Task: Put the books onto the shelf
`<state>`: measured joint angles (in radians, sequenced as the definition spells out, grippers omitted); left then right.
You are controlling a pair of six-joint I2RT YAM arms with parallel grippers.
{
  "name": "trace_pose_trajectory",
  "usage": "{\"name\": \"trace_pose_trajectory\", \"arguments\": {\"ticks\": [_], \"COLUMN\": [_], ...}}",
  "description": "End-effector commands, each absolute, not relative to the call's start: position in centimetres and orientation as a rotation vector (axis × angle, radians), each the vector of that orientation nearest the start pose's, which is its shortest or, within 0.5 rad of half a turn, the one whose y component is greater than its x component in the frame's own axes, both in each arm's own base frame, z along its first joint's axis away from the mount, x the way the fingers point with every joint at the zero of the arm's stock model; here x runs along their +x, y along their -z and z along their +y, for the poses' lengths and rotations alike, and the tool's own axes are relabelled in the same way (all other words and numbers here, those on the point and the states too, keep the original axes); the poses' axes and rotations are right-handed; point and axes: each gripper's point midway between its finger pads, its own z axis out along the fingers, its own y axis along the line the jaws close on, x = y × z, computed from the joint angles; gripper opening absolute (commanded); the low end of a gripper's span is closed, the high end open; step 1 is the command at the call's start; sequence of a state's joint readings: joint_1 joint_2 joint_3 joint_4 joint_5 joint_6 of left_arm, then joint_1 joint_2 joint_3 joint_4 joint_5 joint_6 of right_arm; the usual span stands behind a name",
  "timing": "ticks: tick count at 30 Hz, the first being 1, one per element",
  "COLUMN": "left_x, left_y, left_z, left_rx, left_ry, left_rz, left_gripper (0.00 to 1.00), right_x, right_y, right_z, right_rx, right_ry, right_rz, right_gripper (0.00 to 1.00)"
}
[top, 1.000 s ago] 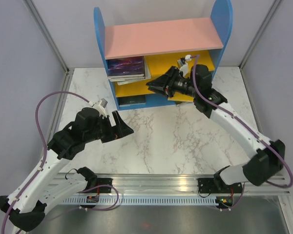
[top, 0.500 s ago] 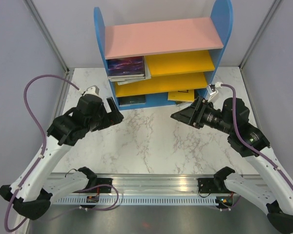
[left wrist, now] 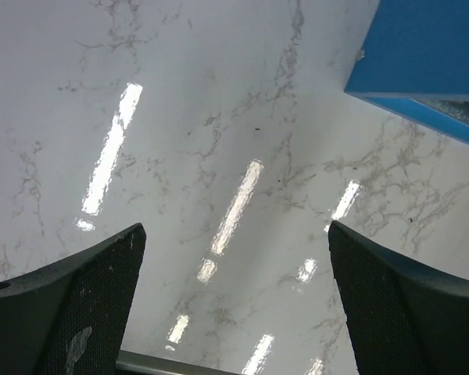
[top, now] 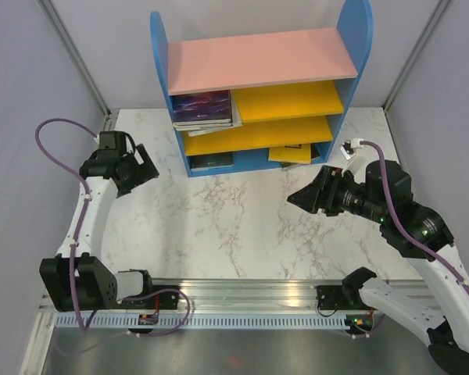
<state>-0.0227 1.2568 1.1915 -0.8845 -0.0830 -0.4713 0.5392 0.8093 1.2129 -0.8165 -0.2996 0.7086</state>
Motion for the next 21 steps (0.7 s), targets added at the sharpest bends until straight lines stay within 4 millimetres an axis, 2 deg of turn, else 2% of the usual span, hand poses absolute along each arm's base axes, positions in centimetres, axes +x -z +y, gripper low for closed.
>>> {"name": "trace_pose_trajectory", "arguments": {"ticks": [1,2,3,4,5,6,7,8,9,10,11,12,13,15,17,18,21], "left_x": [32.7,33.8,33.7,33.9,35.2,34.8,35.2,35.4,35.8,35.7,35.9,35.9,35.4,36.2,35.8,36.5,36.6], "left_y": [-17.9,-17.8,-16.4,-16.1,-16.8,-15.3,-15.9,-15.7,-14.8,-14.5,-12.7,-12.7,-11.2,-11.9,-10.6,-11.9,-12.3], "left_z": [-0.7,0.1,0.3,0.8,2.0,2.2,2.6,2.8,3.0,3.3,3.3,3.3,3.1,3.5,3.5,3.5,3.7], "left_rx": [-0.387,-0.414,-0.429,-0.449,-0.469,-0.478,-0.464,-0.454,-0.446,-0.453,-0.443,-0.441,-0.431,-0.379,-0.351,-0.305,-0.258], "left_ry": [0.207,0.217,0.236,0.237,0.228,0.222,0.205,0.192,0.181,0.163,0.17,0.171,0.172,0.151,0.134,0.127,0.101], "left_rz": [2.401,2.357,2.364,2.341,2.252,2.251,2.184,2.148,2.099,2.077,2.014,2.014,2.02,1.936,1.931,1.854,1.767], "left_gripper": [1.0,1.0,1.0,1.0,1.0,1.0,1.0,1.0,1.0,1.0,1.0,1.0,1.0,0.99,0.99,0.99,0.98], "right_x": [16.7,16.9,17.5,17.8,18.0,18.3,18.7,19.0,19.2,19.6,20.7,21.0,21.5,22.2,23.4,23.7,24.9], "right_y": [-34.1,-33.7,-33.3,-33.2,-32.9,-32.6,-32.2,-31.7,-31.5,-31.1,-30.2,-30.0,-29.9,-29.6,-28.9,-27.7,-25.4], "right_z": [17.7,17.5,16.9,16.7,16.4,16.2,15.8,15.7,15.5,15.1,14.0,13.7,13.6,13.2,12.3,11.9,10.3], "right_rx": [-0.029,-0.01,0.032,0.071,0.096,0.128,0.162,0.191,0.211,0.238,0.331,0.359,0.377,0.415,0.474,0.491,0.54], "right_ry": [-0.998,-0.98,-0.937,-0.927,-0.91,-0.892,-0.863,-0.846,-0.832,-0.799,-0.717,-0.699,-0.682,-0.652,-0.579,-0.534,-0.385], "right_rz": [2.097,2.102,2.097,2.098,2.104,2.107,2.11,2.123,2.123,2.123,2.12,2.117,2.103,2.085,2.061,2.073,2.078], "right_gripper": [0.72,0.72,0.73,0.75,0.8,0.83,0.89,0.92,0.97,0.98,0.98,0.98,0.98,0.98,0.98,0.98,0.98]}}
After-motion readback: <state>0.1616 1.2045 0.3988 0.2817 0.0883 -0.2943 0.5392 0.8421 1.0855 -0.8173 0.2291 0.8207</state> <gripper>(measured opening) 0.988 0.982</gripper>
